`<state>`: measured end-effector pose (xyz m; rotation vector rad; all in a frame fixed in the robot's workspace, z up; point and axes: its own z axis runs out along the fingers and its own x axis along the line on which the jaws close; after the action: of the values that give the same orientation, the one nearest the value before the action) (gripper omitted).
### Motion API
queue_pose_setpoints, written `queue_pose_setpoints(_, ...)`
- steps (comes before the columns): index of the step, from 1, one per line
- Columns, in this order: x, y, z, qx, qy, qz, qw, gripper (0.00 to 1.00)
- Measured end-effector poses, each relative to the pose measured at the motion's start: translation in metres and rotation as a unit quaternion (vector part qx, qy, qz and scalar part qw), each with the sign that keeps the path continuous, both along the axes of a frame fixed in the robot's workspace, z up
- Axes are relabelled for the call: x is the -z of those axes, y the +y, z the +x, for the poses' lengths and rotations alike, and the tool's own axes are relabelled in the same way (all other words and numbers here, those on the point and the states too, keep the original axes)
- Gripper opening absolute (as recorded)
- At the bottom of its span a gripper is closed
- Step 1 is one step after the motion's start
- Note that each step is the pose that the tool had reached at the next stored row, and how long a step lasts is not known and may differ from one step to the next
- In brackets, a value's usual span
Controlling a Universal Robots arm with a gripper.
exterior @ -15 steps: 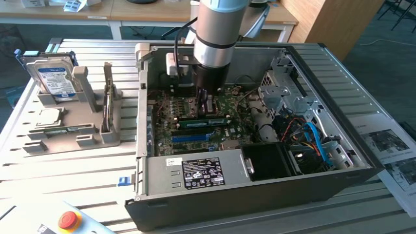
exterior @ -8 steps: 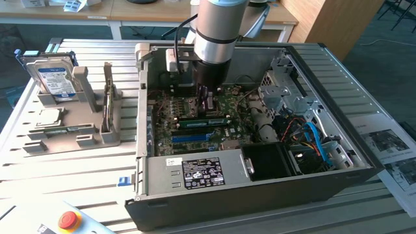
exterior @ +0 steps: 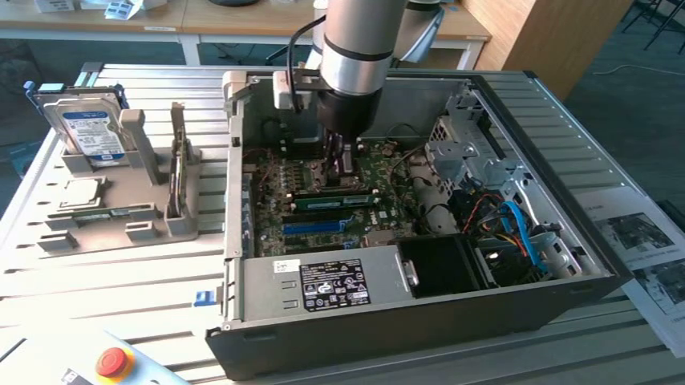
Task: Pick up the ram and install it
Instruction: 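Press down the ram until it locks into place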
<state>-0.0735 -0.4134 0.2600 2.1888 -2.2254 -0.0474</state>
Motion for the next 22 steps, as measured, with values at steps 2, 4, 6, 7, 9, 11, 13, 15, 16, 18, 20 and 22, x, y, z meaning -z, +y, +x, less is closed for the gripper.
queue_pose_setpoints(2, -0.0027, 0.0, 0.0, 0.0, 0.0, 0.0, 1.0, 0.1)
queue_pose_setpoints(4, -0.0055, 0.0, 0.0, 0.0, 0.0, 0.0, 1.0, 0.1)
queue_pose_setpoints(6, -0.0092, 0.0, 0.0, 0.0, 0.0, 0.0, 1.0, 0.1)
queue_pose_setpoints(7, -0.0109, 0.0, 0.0, 0.0, 0.0, 0.0, 1.0, 0.1)
queue_pose_setpoints(9, -0.0143, 0.0, 0.0, 0.0, 0.0, 0.0, 1.0, 0.1)
queue_pose_setpoints(11, -0.0176, 0.0, 0.0, 0.0, 0.0, 0.0, 1.0, 0.1)
queue_pose_setpoints(13, -0.0201, 0.0, 0.0, 0.0, 0.0, 0.0, 1.0, 0.1)
queue_pose_setpoints(15, -0.0219, 0.0, 0.0, 0.0, 0.0, 0.0, 1.0, 0.1)
queue_pose_setpoints(16, -0.0227, 0.0, 0.0, 0.0, 0.0, 0.0, 1.0, 0.1)
queue_pose_setpoints(18, -0.0247, 0.0, 0.0, 0.0, 0.0, 0.0, 1.0, 0.1)
queue_pose_setpoints(20, -0.0267, 0.0, 0.0, 0.0, 0.0, 0.0, 1.0, 0.1)
queue_pose_setpoints(22, -0.0281, 0.0, 0.0, 0.0, 0.0, 0.0, 1.0, 0.1)
